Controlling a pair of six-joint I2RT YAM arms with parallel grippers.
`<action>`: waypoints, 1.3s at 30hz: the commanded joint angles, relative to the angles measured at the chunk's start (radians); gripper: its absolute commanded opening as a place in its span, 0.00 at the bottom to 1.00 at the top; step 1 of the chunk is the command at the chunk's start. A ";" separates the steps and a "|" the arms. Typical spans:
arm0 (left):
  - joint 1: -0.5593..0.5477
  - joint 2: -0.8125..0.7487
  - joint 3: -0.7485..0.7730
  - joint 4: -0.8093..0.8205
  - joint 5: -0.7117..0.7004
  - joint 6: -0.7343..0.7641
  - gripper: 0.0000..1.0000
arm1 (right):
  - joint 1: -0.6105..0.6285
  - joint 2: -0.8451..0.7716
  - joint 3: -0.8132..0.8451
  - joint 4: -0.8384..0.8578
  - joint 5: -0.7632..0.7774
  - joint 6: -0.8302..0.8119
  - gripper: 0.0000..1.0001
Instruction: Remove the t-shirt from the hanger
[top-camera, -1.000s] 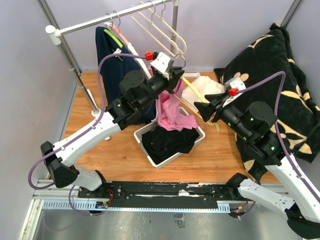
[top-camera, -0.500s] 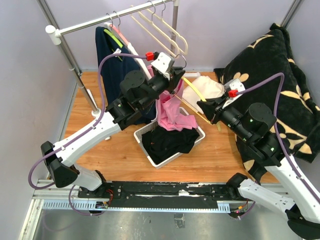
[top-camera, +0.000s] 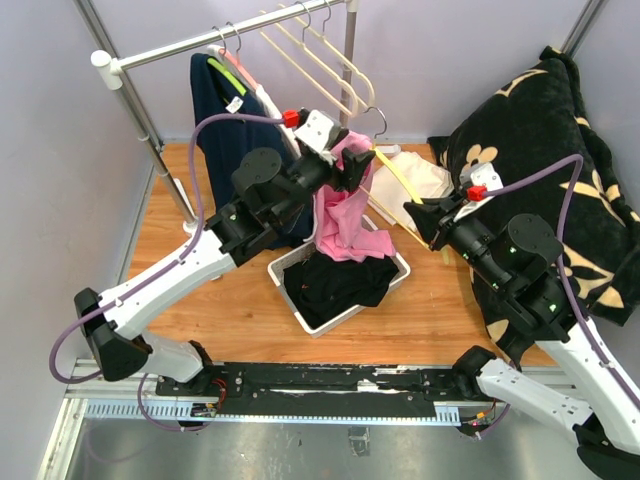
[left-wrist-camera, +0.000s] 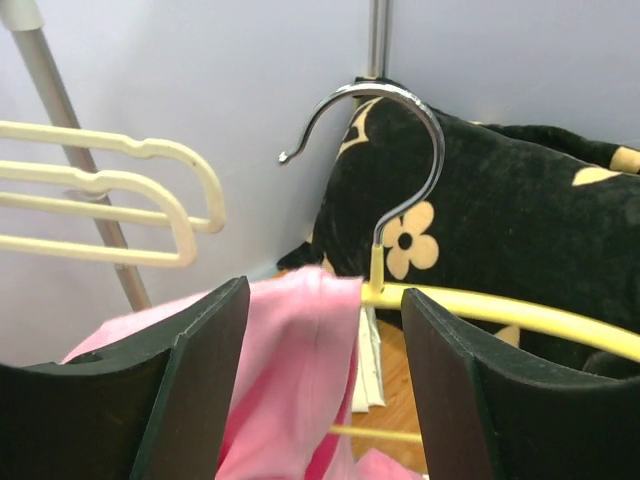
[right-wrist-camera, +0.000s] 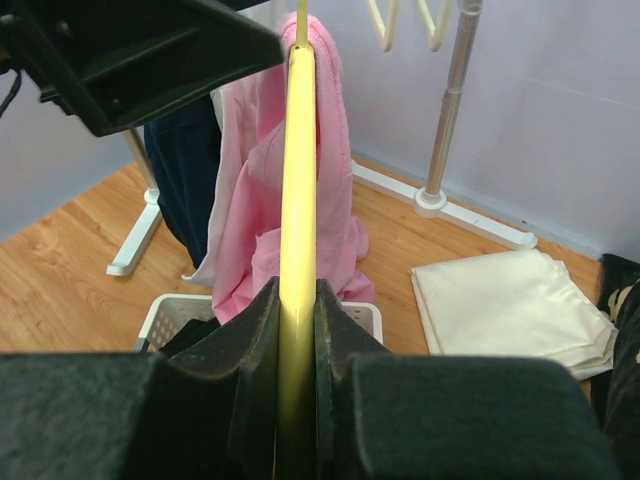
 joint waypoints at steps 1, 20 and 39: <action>-0.006 -0.107 -0.074 0.101 -0.019 0.010 0.68 | 0.020 -0.033 -0.005 0.076 0.037 -0.037 0.01; -0.006 -0.057 -0.157 0.126 -0.080 0.086 0.79 | 0.019 -0.098 -0.027 0.114 -0.013 -0.065 0.01; -0.006 -0.029 -0.117 0.236 -0.192 0.178 0.01 | 0.021 -0.152 -0.062 0.100 0.032 -0.057 0.01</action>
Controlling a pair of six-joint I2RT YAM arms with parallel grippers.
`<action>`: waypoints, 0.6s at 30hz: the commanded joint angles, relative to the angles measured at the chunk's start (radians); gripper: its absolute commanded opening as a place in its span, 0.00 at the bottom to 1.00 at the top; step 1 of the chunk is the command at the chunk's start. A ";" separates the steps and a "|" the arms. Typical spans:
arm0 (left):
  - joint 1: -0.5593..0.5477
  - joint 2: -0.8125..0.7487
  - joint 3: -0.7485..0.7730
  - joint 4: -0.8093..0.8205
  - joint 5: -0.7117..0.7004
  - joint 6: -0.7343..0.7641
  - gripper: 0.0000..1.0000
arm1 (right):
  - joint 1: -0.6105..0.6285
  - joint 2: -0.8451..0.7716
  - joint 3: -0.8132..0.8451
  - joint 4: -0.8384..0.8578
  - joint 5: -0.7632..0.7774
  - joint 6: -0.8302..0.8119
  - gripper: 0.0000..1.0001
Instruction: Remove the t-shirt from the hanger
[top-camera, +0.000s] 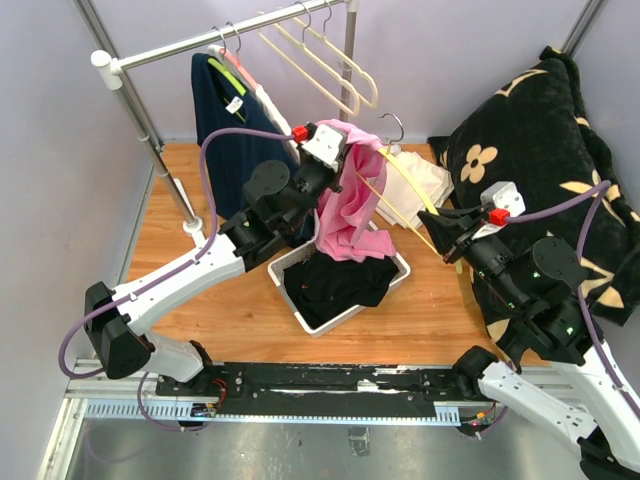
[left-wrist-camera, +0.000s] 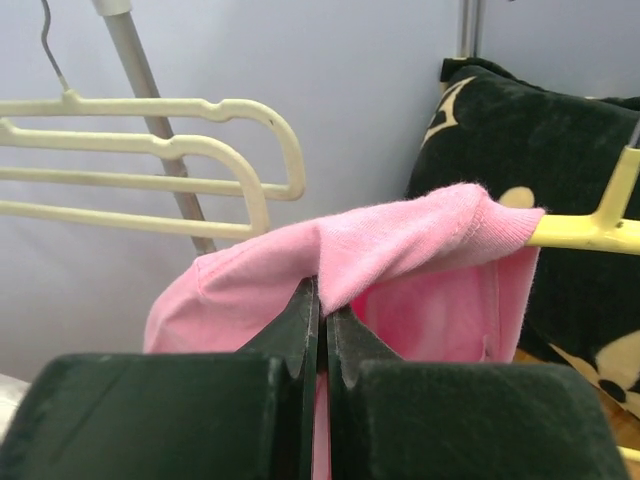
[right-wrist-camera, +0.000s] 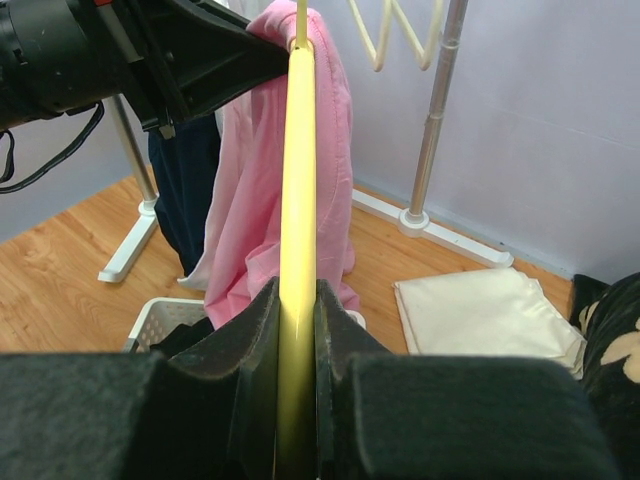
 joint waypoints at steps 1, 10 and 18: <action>-0.005 -0.023 0.042 0.057 -0.071 0.033 0.00 | 0.021 -0.042 -0.006 0.090 0.043 -0.010 0.01; 0.022 0.086 0.267 -0.072 -0.200 0.135 0.00 | 0.020 -0.176 -0.059 0.125 0.019 -0.071 0.01; 0.104 0.199 0.466 -0.190 -0.209 0.097 0.01 | 0.020 -0.287 -0.059 0.092 -0.009 -0.125 0.01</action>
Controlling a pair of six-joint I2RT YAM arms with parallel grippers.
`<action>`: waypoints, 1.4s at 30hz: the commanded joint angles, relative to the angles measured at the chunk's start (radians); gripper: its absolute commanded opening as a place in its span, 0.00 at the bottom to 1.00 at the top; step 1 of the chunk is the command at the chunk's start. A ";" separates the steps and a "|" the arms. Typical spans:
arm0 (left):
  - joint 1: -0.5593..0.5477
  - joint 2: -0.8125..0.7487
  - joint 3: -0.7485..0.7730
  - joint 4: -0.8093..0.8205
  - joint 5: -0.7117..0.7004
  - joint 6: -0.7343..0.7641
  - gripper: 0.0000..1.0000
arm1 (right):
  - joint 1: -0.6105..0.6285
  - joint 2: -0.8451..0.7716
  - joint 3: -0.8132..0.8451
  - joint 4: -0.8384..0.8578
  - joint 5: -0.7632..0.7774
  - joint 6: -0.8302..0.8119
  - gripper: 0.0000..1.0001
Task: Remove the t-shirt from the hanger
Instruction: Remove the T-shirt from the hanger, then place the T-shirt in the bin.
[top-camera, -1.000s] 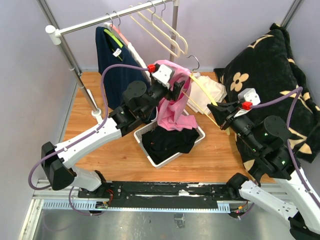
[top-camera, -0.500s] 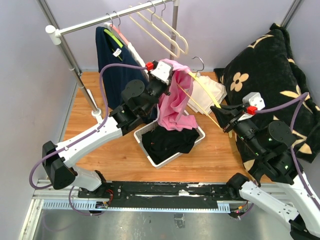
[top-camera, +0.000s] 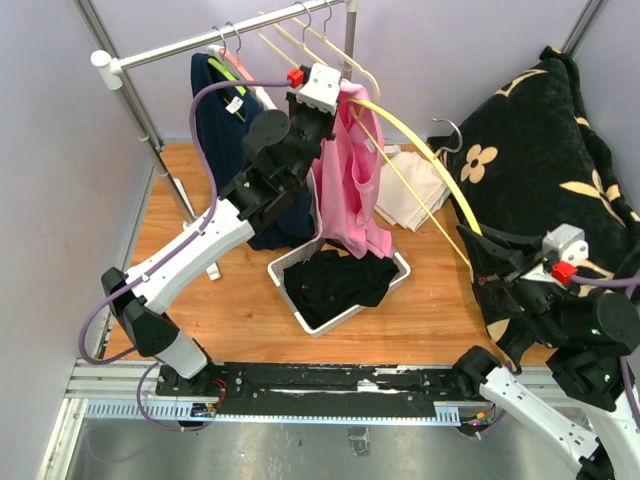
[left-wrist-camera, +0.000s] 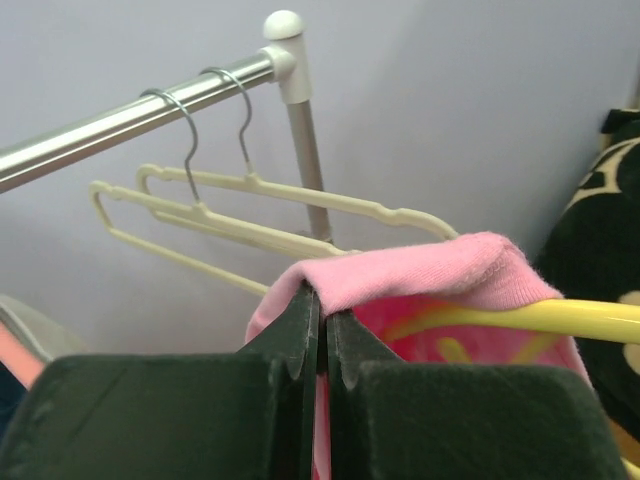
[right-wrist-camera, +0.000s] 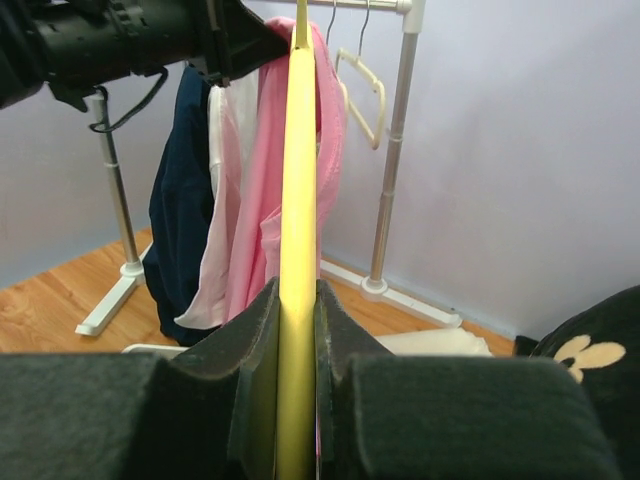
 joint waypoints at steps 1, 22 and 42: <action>0.044 0.063 0.122 -0.066 -0.032 -0.011 0.00 | 0.020 -0.062 0.000 0.062 -0.032 -0.053 0.01; 0.048 -0.067 0.250 -0.118 0.427 -0.227 0.01 | 0.021 -0.118 -0.019 0.075 0.458 -0.048 0.01; 0.048 -0.049 0.507 0.030 0.639 -0.443 0.01 | 0.021 -0.121 -0.031 0.057 0.441 -0.007 0.01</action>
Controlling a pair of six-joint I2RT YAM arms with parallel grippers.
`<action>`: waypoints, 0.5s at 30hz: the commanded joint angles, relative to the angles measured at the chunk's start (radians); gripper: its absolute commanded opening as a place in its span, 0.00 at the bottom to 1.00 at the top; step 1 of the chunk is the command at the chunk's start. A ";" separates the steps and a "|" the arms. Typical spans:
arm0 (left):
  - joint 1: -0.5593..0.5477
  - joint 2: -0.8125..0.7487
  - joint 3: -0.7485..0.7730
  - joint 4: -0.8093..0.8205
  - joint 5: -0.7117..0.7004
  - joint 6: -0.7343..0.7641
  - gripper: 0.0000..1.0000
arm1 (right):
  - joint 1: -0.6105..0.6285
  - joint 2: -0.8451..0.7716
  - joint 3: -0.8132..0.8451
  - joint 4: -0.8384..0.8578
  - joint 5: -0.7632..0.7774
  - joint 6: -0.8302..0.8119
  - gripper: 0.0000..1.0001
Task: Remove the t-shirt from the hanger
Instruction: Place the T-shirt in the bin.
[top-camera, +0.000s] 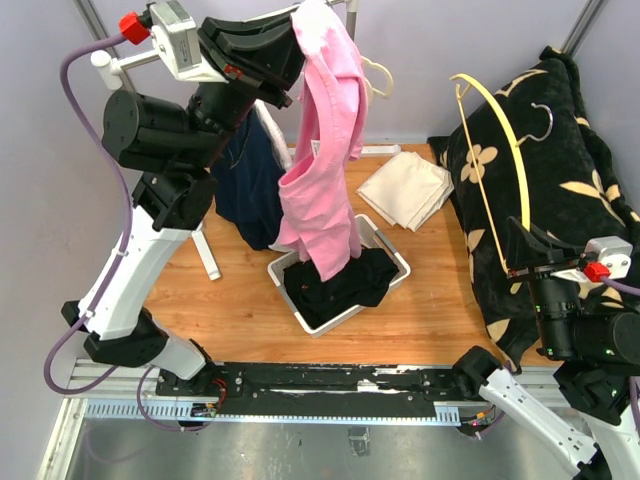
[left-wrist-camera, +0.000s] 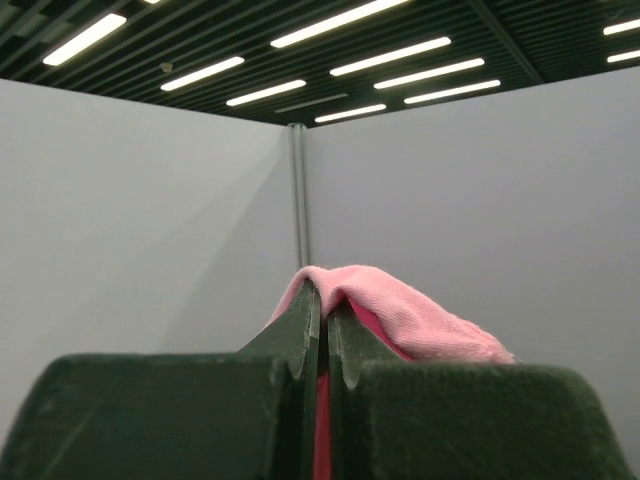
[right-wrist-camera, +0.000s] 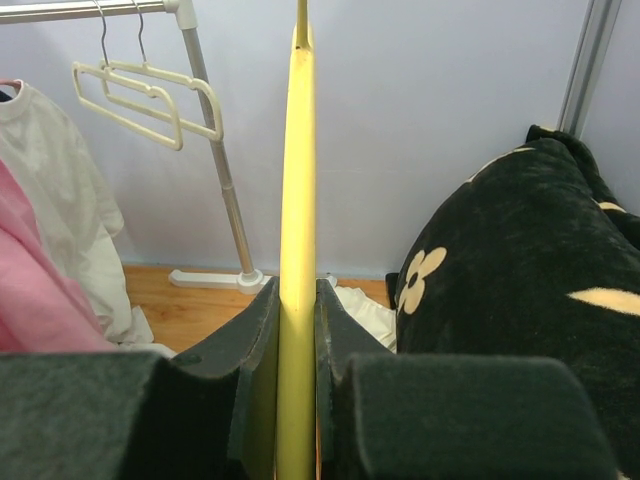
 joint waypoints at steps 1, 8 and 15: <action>-0.002 0.034 0.100 0.055 0.049 -0.057 0.01 | 0.019 -0.027 0.003 0.045 0.000 0.022 0.01; -0.001 0.036 0.085 0.056 0.043 -0.074 0.01 | 0.021 -0.034 0.001 0.040 0.001 0.023 0.01; -0.006 -0.004 -0.010 0.059 0.071 -0.127 0.01 | 0.020 -0.026 0.001 0.043 -0.003 0.027 0.01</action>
